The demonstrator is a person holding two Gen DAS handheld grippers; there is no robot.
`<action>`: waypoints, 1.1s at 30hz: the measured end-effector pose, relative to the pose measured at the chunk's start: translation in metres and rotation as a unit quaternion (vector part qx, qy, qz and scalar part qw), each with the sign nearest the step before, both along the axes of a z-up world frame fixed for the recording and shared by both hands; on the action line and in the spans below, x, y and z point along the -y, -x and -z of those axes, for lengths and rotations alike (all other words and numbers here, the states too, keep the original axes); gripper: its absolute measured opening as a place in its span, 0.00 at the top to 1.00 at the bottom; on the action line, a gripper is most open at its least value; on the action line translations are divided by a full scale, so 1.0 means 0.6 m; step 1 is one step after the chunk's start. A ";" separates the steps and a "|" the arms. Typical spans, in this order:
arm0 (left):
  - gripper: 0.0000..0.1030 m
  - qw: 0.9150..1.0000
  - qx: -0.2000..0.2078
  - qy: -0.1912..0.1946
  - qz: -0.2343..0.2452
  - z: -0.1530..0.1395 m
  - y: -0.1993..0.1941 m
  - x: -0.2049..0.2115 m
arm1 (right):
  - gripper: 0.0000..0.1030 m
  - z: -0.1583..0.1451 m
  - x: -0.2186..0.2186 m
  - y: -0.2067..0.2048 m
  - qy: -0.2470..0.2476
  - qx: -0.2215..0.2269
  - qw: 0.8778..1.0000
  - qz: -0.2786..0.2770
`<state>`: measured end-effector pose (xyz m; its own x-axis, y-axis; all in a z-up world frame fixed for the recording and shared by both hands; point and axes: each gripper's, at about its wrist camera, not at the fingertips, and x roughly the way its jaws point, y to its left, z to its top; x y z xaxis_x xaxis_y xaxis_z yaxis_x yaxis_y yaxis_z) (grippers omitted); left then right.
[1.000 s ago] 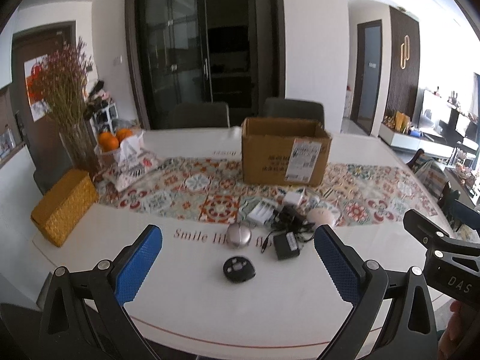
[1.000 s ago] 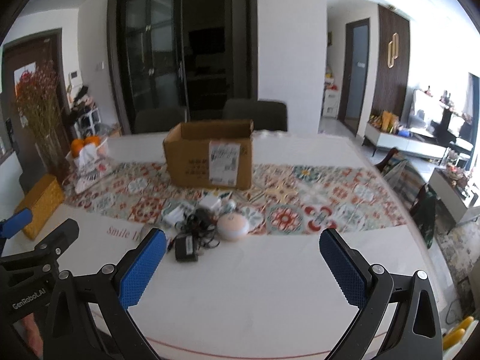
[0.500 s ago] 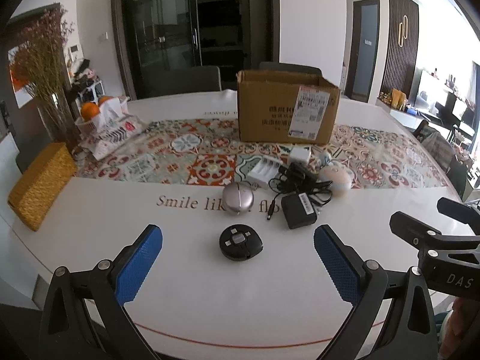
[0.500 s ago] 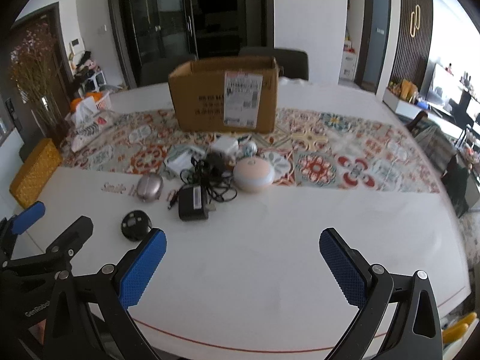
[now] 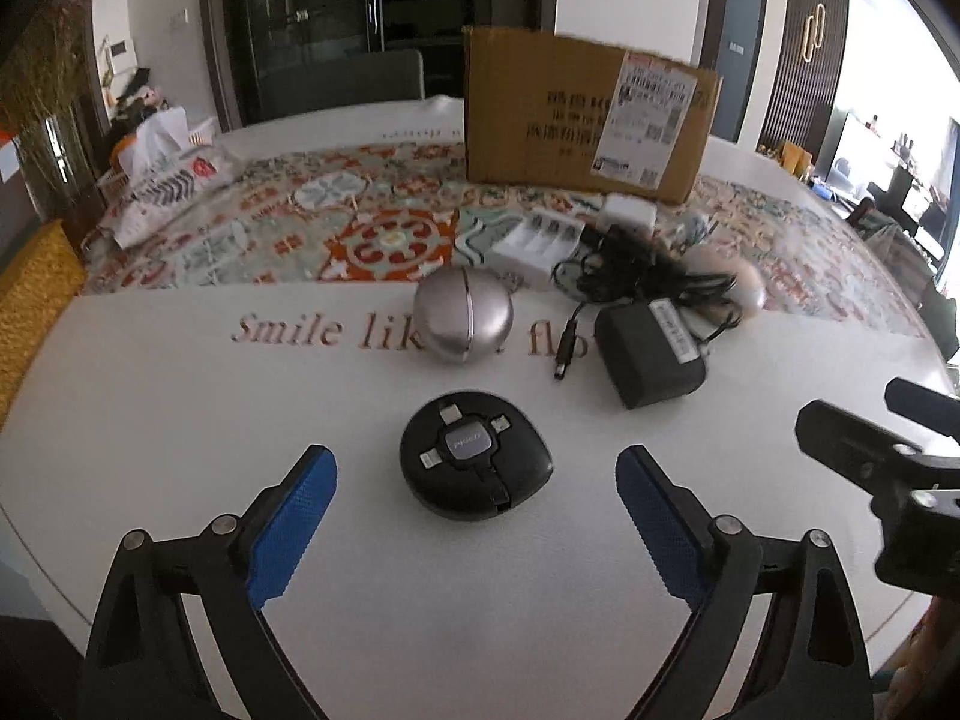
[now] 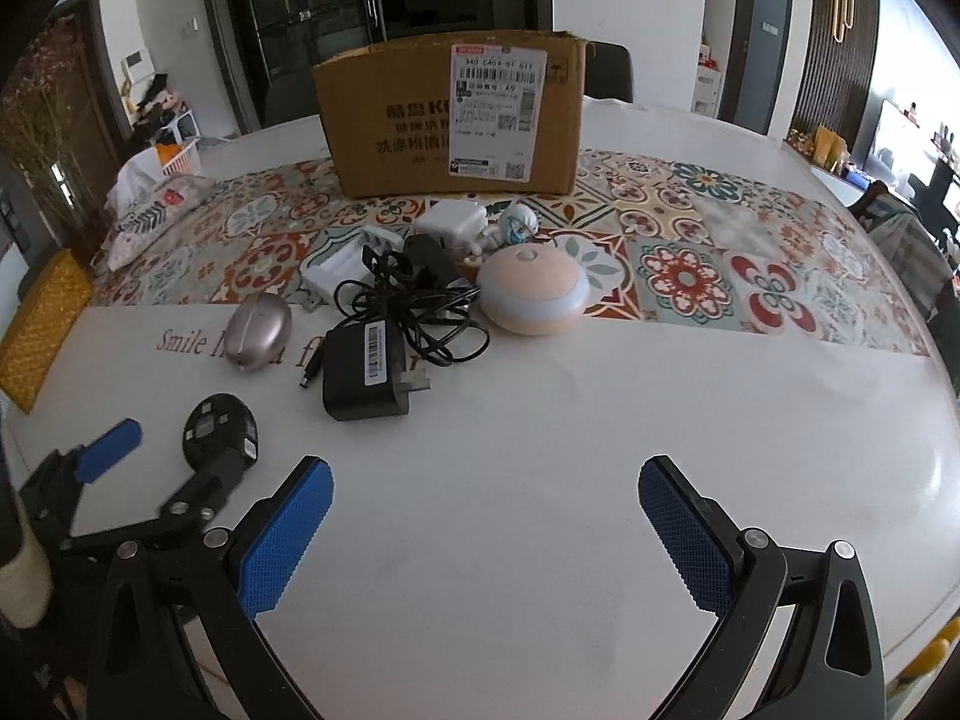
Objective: Organize rigid objects
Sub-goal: 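Reach the left tool to the black round organizer and close on it, then lift the black organizer with the left tool while the right tool grasps the black adapter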
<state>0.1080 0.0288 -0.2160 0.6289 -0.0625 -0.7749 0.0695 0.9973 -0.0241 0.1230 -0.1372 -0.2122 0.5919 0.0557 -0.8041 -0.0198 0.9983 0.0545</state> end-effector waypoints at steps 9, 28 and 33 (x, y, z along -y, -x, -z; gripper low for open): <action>0.18 1.000 -0.014 0.007 -0.007 0.037 -0.027 -0.004 | 0.01 0.032 -0.012 -0.020 -0.010 -0.014 1.000 -0.005; 0.41 1.000 -0.021 0.003 -0.014 0.040 -0.041 0.002 | 0.01 0.052 0.001 -0.042 -0.040 -0.028 0.999 0.000; 0.41 1.000 -0.017 0.005 -0.012 0.025 -0.037 -0.007 | 0.01 0.044 -0.007 -0.050 -0.049 -0.022 0.999 -0.011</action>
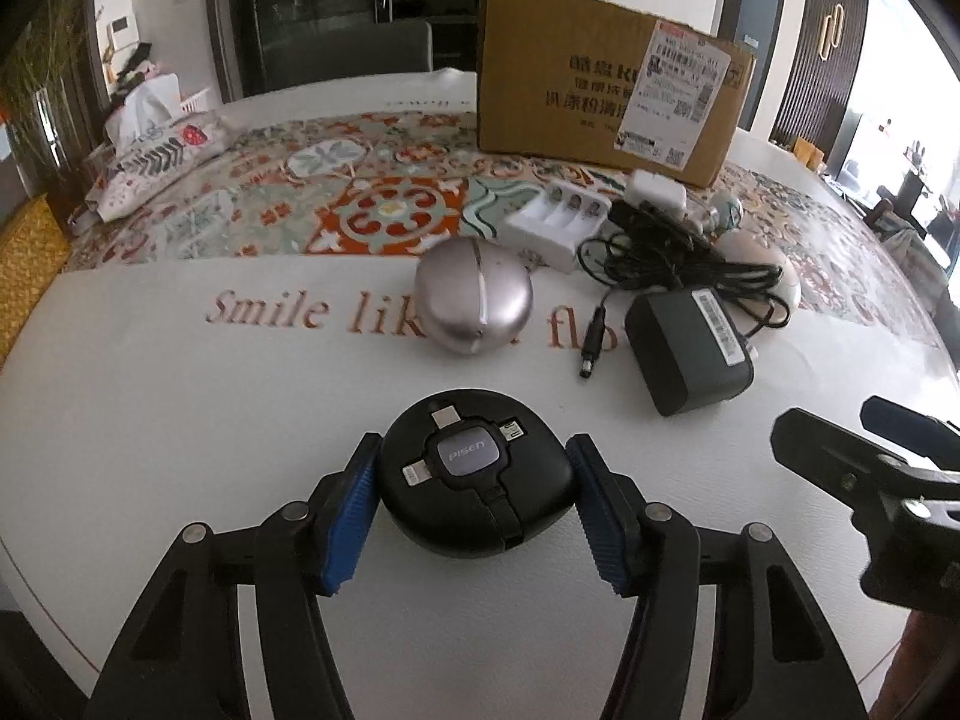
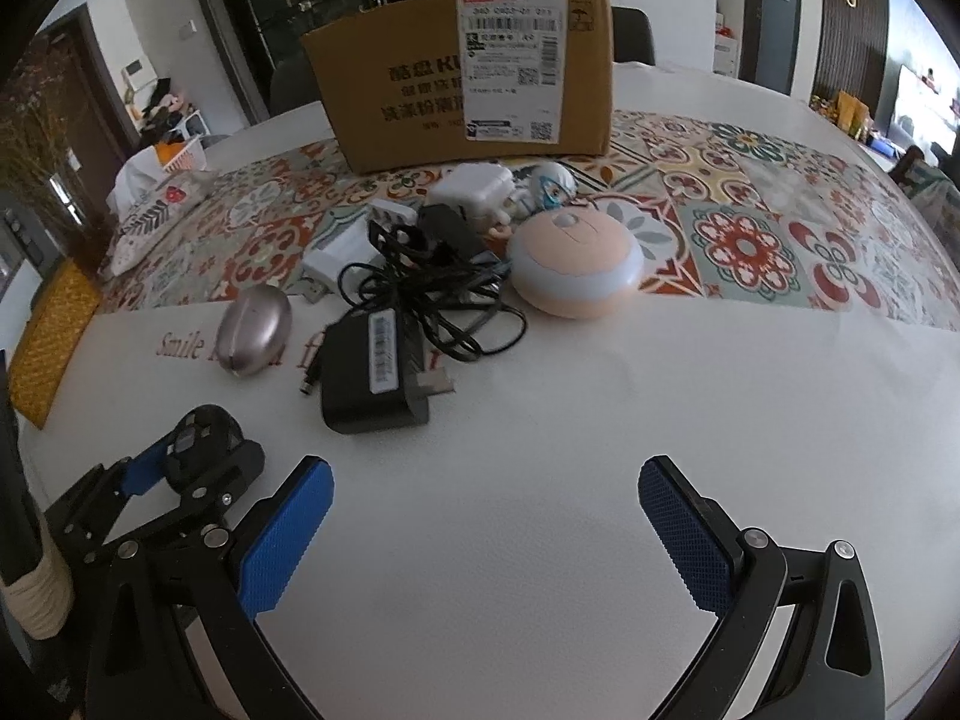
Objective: Organize rigid objects
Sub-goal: 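Lift the black organizer with the left tool while the right tool grasps the black adapter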
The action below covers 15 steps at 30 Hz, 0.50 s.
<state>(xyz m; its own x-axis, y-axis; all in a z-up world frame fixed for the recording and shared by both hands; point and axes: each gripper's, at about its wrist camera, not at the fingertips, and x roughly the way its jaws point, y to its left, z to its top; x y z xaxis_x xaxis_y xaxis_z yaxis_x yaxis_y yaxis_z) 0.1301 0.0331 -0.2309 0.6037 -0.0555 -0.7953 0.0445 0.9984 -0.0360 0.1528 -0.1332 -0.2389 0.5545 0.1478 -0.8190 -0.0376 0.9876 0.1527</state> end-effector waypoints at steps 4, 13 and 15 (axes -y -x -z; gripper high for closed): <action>0.41 1.000 0.022 -0.011 0.004 -0.021 0.003 -0.012 | 0.01 -0.003 -0.013 -0.010 -0.007 0.010 1.000 -0.015; 0.41 0.999 0.044 -0.030 0.003 -0.027 -0.011 -0.034 | 0.10 0.016 -0.047 -0.044 -0.024 0.017 0.998 -0.049; 0.41 0.999 0.041 -0.028 0.001 -0.023 -0.013 -0.040 | 0.12 0.021 -0.053 -0.051 -0.025 0.017 0.998 -0.055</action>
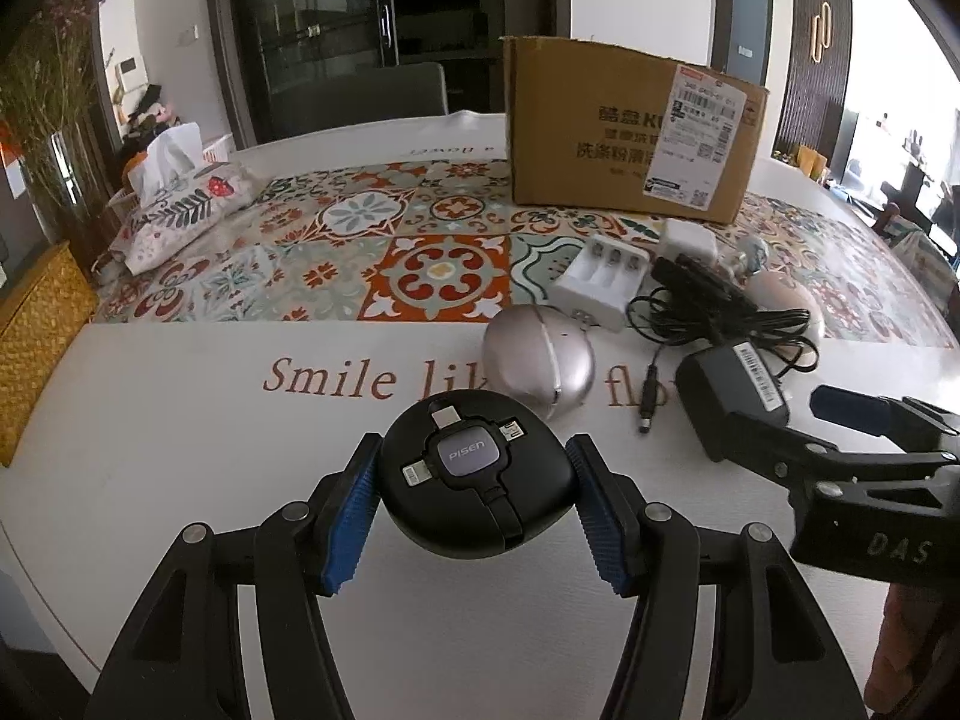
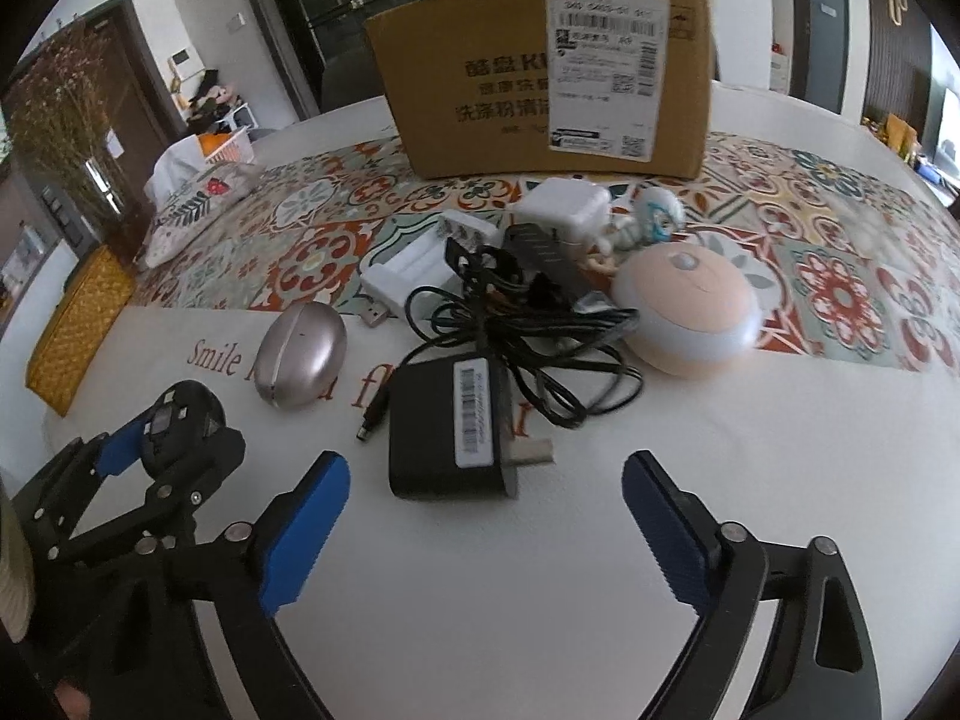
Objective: Organize rigid objects
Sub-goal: 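Lift the black organizer with the left tool while the right tool grasps the black adapter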
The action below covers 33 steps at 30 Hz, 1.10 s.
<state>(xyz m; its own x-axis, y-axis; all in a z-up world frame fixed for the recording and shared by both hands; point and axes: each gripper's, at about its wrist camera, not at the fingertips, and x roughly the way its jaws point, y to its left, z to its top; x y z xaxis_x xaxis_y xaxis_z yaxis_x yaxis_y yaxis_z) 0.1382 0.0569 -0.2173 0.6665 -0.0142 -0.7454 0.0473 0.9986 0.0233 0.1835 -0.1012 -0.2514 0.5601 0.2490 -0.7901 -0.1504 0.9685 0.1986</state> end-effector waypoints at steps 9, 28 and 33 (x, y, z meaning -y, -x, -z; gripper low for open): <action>0.41 1.000 -0.007 0.004 -0.018 0.010 -0.011 -0.019 | 0.20 0.018 -0.026 -0.027 0.001 0.002 1.000 -0.013; 0.41 1.000 0.005 0.007 -0.001 -0.023 -0.006 0.001 | 0.39 -0.012 -0.007 -0.001 0.004 0.025 1.000 -0.005; 0.41 1.000 0.020 0.010 0.008 -0.056 -0.001 0.011 | 0.40 -0.046 0.005 0.011 0.001 0.043 0.999 0.003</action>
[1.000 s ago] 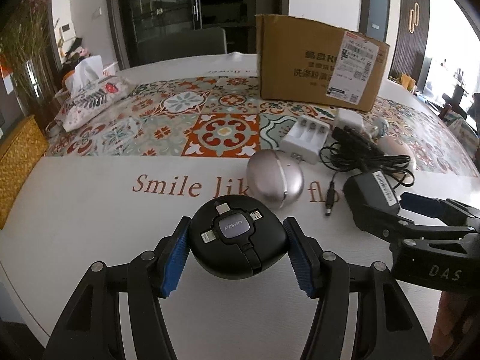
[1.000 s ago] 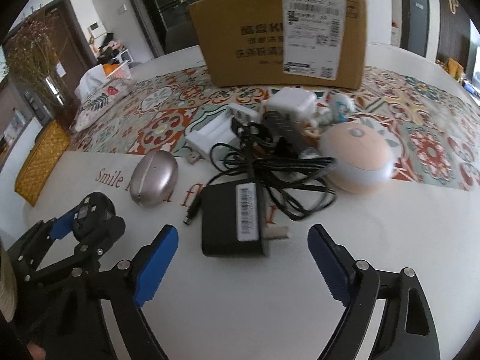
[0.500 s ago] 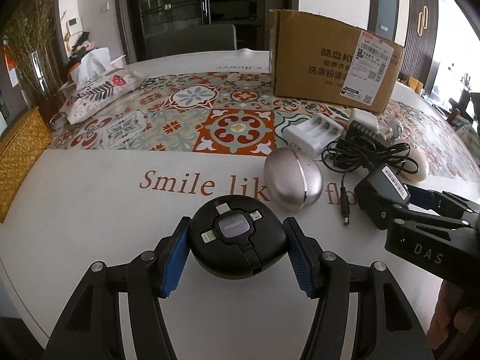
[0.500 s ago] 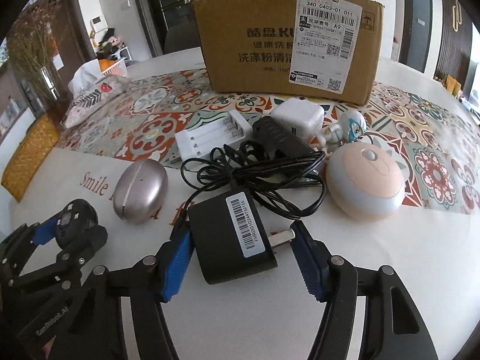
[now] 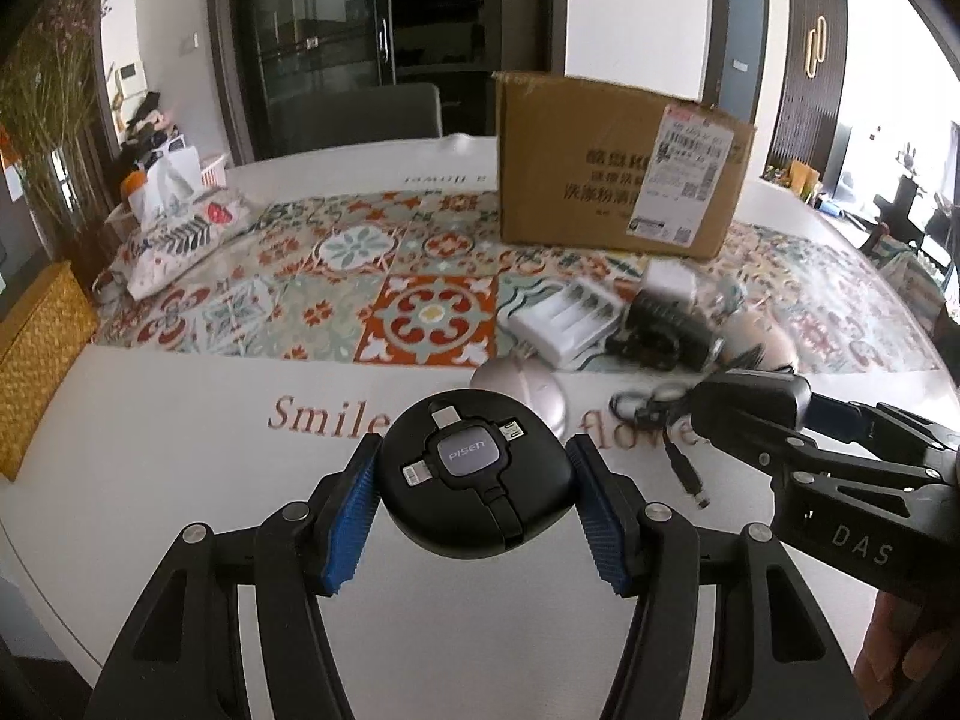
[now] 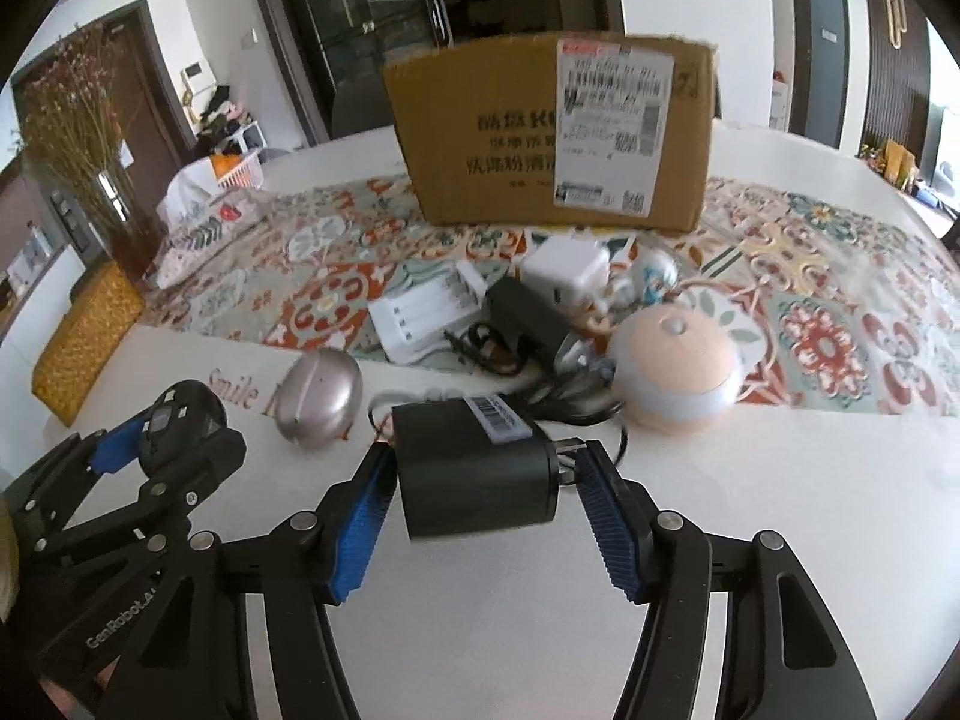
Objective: Organize rigid objects
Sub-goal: 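Lift the black organizer with the left tool while the right tool grasps the black adapter, then lift both held items and carry them toward the cardboard box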
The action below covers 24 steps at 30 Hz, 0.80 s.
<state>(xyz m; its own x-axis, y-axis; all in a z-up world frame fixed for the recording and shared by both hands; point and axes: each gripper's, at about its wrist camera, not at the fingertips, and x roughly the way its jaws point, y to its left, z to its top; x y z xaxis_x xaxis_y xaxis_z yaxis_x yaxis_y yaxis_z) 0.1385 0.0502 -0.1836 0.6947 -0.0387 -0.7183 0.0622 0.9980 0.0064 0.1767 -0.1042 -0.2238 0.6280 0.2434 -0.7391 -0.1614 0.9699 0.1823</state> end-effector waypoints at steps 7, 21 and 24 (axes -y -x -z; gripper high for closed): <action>0.41 1.000 0.013 0.002 0.005 -0.025 0.001 0.008 | 0.42 -0.037 0.006 0.007 0.002 0.028 1.000 0.003; 0.41 1.000 0.007 -0.001 0.004 -0.012 0.005 0.015 | 0.45 -0.012 0.015 0.008 -0.009 0.005 1.000 0.004; 0.41 1.000 0.007 0.000 0.002 -0.014 0.006 0.016 | 0.45 -0.013 0.014 0.008 -0.008 0.007 1.000 0.002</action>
<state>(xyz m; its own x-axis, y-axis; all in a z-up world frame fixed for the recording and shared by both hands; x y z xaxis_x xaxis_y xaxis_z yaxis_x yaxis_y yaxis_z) 0.1350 0.0409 -0.1752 0.7048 -0.0414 -0.7082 0.0667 0.9977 0.0080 0.1717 -0.1123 -0.2161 0.6401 0.2527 -0.7255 -0.1595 0.9675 0.1963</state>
